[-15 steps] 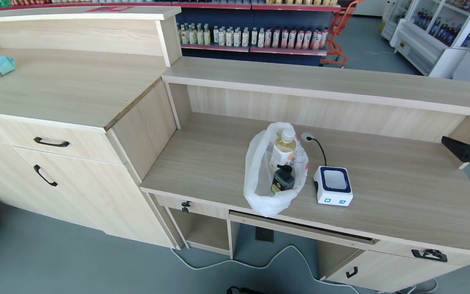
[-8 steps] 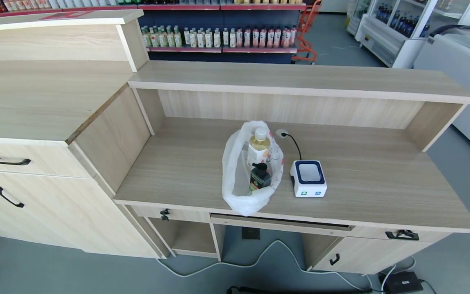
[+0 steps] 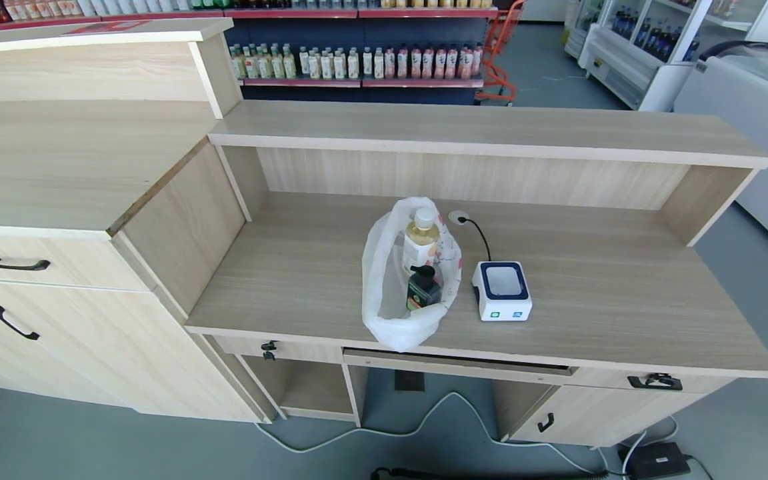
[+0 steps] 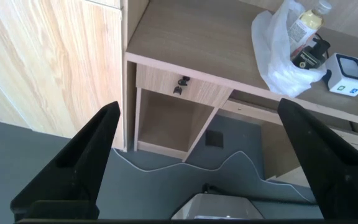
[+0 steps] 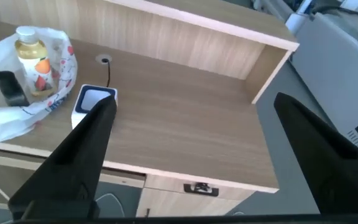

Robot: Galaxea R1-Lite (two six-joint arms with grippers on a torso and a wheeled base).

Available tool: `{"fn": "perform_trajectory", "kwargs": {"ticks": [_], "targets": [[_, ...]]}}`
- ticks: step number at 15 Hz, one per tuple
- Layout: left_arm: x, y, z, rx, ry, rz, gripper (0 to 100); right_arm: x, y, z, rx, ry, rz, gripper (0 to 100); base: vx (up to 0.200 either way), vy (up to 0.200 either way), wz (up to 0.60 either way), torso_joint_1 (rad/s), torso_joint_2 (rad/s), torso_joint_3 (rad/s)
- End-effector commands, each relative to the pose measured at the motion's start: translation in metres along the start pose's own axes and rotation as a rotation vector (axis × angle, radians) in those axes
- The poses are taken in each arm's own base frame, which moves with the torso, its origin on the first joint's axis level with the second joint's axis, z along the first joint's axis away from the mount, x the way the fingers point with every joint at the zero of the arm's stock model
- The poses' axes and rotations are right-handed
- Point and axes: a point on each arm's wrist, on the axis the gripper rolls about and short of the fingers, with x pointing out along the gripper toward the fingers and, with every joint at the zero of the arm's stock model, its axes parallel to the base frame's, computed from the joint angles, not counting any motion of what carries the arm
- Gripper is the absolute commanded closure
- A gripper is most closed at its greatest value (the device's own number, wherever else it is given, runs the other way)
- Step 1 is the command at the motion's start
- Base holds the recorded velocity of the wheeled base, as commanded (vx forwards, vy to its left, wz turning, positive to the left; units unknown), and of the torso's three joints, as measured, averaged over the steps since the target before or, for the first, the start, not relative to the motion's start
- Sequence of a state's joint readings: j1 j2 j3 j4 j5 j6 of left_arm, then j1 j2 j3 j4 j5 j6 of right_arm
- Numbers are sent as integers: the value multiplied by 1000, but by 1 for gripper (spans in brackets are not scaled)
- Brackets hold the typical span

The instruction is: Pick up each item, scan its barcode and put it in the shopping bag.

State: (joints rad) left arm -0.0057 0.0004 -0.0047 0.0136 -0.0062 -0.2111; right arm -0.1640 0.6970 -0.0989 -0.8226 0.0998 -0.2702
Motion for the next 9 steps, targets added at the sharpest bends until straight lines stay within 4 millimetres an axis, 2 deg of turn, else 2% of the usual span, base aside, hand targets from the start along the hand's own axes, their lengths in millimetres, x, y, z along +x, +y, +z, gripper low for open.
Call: {"fn": "perform_trajectory", "kwargs": {"ticks": [1, 3, 6, 9], "targets": [[0, 0, 0, -1, 0, 0, 0, -19, 3, -4, -26, -46, -15, 0, 0, 0, -600, 2, 2, 2], [0, 0, 0, -1, -2, -1, 0, -26, 5, -6, -24, -45, -9, 0, 0, 0, -600, -117, 212, 102], [0, 0, 0, -1, 0, 0, 0, -42, 10, -18, 17, -16, 55, 0, 0, 0, 0, -92, 190, 76], [0, 0, 0, -1, 0, 0, 0, -54, 15, -37, 86, 97, 6, 0, 0, 0, 0, 0, 0, 0]]}}
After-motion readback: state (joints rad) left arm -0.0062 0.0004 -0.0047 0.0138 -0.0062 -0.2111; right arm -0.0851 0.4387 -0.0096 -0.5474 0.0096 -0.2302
